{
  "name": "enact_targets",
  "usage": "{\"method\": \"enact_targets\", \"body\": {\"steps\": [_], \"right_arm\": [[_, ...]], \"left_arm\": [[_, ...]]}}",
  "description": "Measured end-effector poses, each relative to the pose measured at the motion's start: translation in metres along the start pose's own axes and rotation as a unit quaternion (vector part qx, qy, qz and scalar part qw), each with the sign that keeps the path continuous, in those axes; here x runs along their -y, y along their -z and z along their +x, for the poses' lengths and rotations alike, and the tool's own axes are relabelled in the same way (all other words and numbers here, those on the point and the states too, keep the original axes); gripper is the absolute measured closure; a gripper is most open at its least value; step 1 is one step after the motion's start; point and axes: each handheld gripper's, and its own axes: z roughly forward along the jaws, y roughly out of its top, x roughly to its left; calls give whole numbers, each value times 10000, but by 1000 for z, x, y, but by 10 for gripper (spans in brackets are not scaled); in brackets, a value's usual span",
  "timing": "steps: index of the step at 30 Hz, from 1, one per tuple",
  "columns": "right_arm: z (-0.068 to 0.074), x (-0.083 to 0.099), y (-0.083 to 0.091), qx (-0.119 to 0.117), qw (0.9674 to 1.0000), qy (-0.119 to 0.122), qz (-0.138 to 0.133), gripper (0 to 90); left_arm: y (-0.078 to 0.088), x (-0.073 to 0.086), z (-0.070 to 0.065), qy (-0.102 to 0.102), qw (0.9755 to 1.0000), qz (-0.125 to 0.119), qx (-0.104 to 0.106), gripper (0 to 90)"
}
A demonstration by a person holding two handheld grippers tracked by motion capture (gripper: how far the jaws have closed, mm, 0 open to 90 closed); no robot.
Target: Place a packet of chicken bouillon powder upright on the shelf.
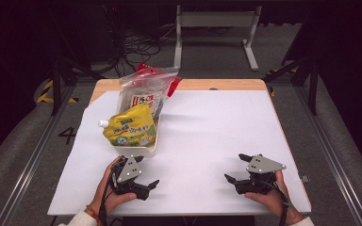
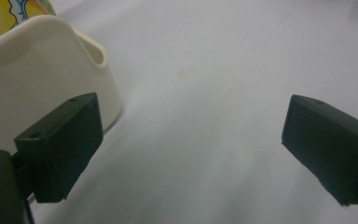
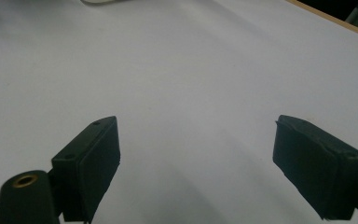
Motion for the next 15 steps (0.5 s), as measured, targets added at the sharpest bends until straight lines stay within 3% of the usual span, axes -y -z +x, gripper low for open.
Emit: {"method": "enact_targets", "body": {"steps": [8, 11, 15], "right_arm": [[1, 0, -1, -2, 10000, 47, 26, 144], [0, 1, -1, 11, 10000, 56, 47, 144], [-1, 2, -1, 74, 9999, 79, 81, 144]], "left_arm": [[0, 0, 0, -53, 10000, 20, -6, 61], [-2, 1, -1, -245, 9996, 119, -104, 59], [-2, 1, -1, -301, 9995, 86, -88, 59]]}}
